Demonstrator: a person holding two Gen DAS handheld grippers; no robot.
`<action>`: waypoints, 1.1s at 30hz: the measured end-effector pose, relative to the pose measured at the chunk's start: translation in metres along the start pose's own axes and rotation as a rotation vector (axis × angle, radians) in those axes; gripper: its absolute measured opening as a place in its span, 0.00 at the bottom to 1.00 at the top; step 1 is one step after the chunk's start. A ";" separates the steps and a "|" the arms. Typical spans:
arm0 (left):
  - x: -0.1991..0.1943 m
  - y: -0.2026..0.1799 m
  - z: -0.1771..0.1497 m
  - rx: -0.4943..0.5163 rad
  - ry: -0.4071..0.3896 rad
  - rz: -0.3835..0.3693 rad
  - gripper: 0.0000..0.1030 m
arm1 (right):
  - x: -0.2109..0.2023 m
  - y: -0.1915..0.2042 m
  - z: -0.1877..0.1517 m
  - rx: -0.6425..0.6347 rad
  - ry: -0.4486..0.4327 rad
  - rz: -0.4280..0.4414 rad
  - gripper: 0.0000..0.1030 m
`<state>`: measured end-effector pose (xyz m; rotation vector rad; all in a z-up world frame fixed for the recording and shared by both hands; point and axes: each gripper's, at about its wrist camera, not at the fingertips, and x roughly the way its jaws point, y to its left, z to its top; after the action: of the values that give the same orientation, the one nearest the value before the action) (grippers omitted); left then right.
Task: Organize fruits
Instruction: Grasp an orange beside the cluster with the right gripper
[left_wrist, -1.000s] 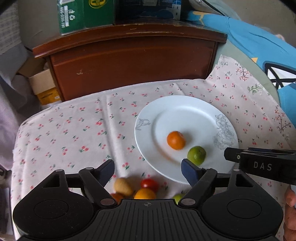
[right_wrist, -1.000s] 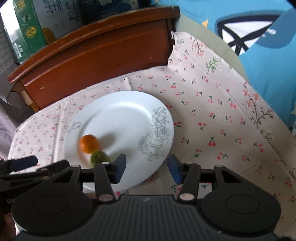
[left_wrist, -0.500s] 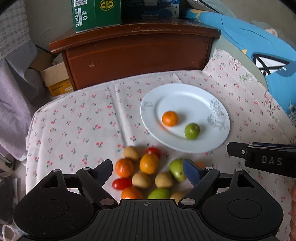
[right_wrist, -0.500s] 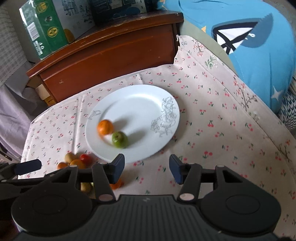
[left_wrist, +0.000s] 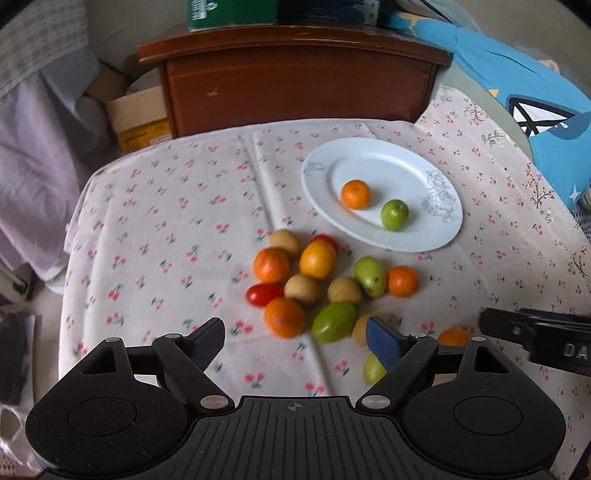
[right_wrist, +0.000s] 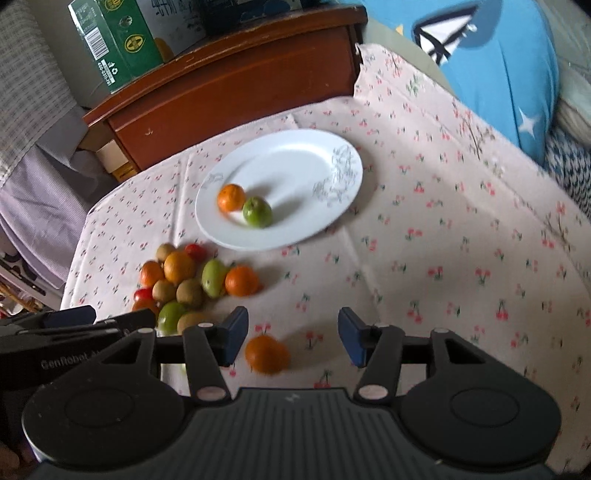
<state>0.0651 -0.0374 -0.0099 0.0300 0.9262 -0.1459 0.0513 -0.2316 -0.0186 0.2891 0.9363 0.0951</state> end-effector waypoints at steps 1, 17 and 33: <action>-0.001 0.003 -0.002 -0.009 0.000 0.002 0.83 | -0.002 -0.002 -0.003 0.004 0.001 0.003 0.53; -0.008 0.004 -0.035 0.018 -0.019 -0.027 0.82 | 0.014 0.013 -0.027 -0.070 0.028 0.049 0.45; 0.005 -0.024 -0.040 0.093 -0.050 -0.118 0.59 | 0.017 0.004 -0.023 -0.017 -0.012 0.036 0.28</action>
<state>0.0334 -0.0584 -0.0373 0.0573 0.8705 -0.2982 0.0430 -0.2193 -0.0436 0.2906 0.9181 0.1347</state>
